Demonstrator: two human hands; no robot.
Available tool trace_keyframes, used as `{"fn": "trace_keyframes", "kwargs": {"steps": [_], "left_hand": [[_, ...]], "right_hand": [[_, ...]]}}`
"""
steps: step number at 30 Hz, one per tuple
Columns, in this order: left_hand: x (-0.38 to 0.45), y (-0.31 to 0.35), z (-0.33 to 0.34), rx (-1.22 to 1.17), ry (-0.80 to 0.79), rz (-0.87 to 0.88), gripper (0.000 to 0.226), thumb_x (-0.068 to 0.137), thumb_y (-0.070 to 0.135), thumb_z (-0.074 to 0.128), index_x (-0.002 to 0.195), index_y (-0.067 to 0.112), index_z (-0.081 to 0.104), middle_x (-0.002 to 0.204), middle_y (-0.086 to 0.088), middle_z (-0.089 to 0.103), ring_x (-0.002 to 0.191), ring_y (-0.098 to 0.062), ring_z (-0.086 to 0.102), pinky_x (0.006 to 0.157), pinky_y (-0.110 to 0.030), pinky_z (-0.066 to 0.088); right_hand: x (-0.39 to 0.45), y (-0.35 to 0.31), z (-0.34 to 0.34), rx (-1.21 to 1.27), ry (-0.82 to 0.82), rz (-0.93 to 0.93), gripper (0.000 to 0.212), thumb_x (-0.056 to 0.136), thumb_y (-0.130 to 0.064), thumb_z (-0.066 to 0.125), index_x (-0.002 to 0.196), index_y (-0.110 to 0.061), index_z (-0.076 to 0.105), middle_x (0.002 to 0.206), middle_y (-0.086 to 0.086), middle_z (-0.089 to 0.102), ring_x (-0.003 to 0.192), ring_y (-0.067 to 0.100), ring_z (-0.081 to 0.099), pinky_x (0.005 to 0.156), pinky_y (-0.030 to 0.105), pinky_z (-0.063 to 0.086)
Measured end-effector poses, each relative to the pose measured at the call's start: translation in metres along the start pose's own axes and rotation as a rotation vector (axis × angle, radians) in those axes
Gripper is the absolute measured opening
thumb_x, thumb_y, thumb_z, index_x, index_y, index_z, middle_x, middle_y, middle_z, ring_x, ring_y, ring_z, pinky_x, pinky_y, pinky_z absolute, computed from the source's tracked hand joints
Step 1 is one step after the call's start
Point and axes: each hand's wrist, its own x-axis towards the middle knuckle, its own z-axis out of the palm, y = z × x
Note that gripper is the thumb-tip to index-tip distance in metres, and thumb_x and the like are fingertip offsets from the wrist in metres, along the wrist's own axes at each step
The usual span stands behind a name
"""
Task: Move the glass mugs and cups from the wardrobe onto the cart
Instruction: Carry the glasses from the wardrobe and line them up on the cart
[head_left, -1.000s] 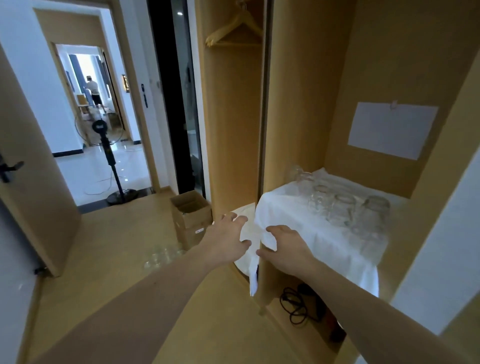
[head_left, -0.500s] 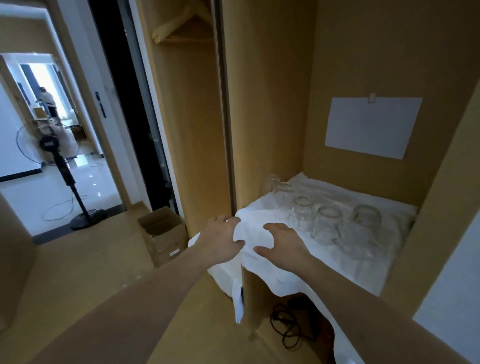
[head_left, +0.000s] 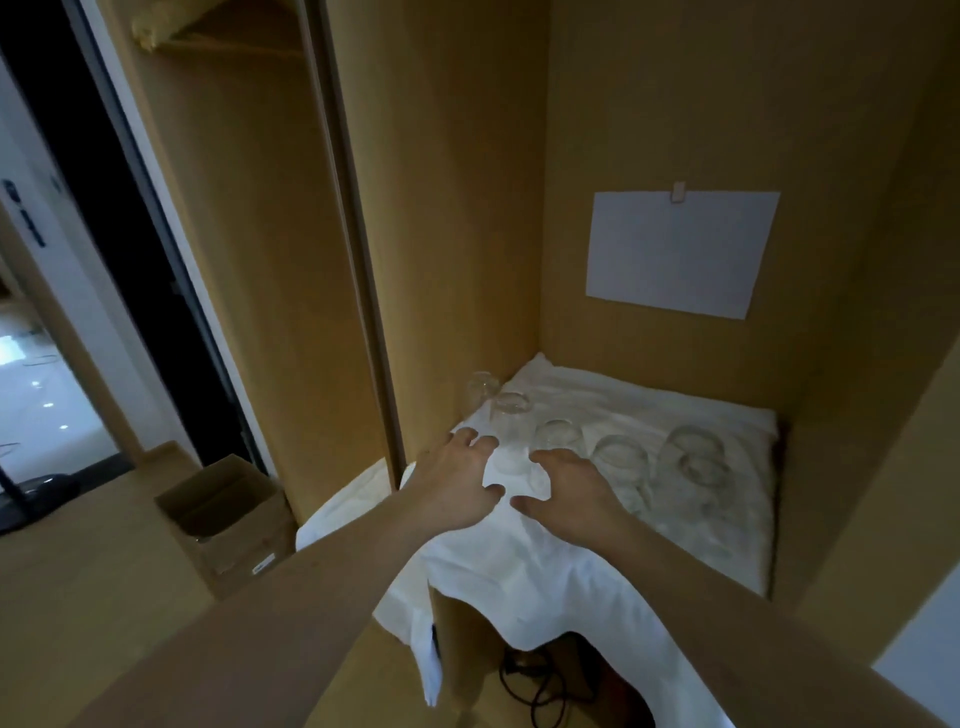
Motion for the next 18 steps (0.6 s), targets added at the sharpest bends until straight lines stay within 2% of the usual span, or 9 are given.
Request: {"fn": "trace_keyframes", "kwargs": {"steps": [3, 8, 13, 18], "left_hand": [[0.037, -0.007, 0.002, -0.040, 0.000, 0.081, 0.067, 0.092, 0.048, 0.063, 0.151, 0.024, 0.041, 0.152, -0.006, 0.044, 0.136, -0.031, 0.042, 0.109, -0.041, 0.042], [0.087, -0.010, 0.006, -0.068, -0.041, 0.232, 0.067, 0.091, 0.043, 0.066, 0.150, 0.021, 0.043, 0.154, -0.007, 0.041, 0.142, -0.031, 0.033, 0.113, -0.044, 0.037], [0.122, -0.007, 0.003, -0.073, -0.034, 0.373, 0.066, 0.091, 0.043, 0.065, 0.150, 0.021, 0.043, 0.150, -0.008, 0.045, 0.137, -0.031, 0.042, 0.108, -0.037, 0.038], [0.145, 0.002, 0.000, -0.099, -0.053, 0.497, 0.065, 0.093, 0.042, 0.063, 0.151, 0.021, 0.041, 0.154, -0.009, 0.041, 0.141, -0.032, 0.037, 0.111, -0.043, 0.039]], "right_hand": [[0.018, 0.006, -0.006, 0.006, 0.055, 0.089, 0.080, 0.084, -0.057, 0.070, 0.150, -0.020, 0.043, 0.152, 0.002, 0.047, 0.138, 0.024, 0.045, 0.111, 0.033, 0.038], [0.038, 0.010, -0.013, -0.008, 0.108, 0.225, 0.078, 0.083, -0.057, 0.070, 0.148, -0.020, 0.046, 0.146, 0.005, 0.052, 0.133, 0.025, 0.048, 0.109, 0.035, 0.040], [0.046, 0.012, -0.021, -0.058, 0.162, 0.324, 0.071, 0.084, -0.057, 0.069, 0.144, -0.022, 0.051, 0.143, 0.004, 0.054, 0.131, 0.027, 0.050, 0.107, 0.035, 0.042], [0.040, 0.015, -0.034, -0.078, 0.249, 0.445, 0.077, 0.086, -0.056, 0.069, 0.149, -0.019, 0.046, 0.149, 0.006, 0.049, 0.135, 0.024, 0.047, 0.110, 0.035, 0.040]]}}
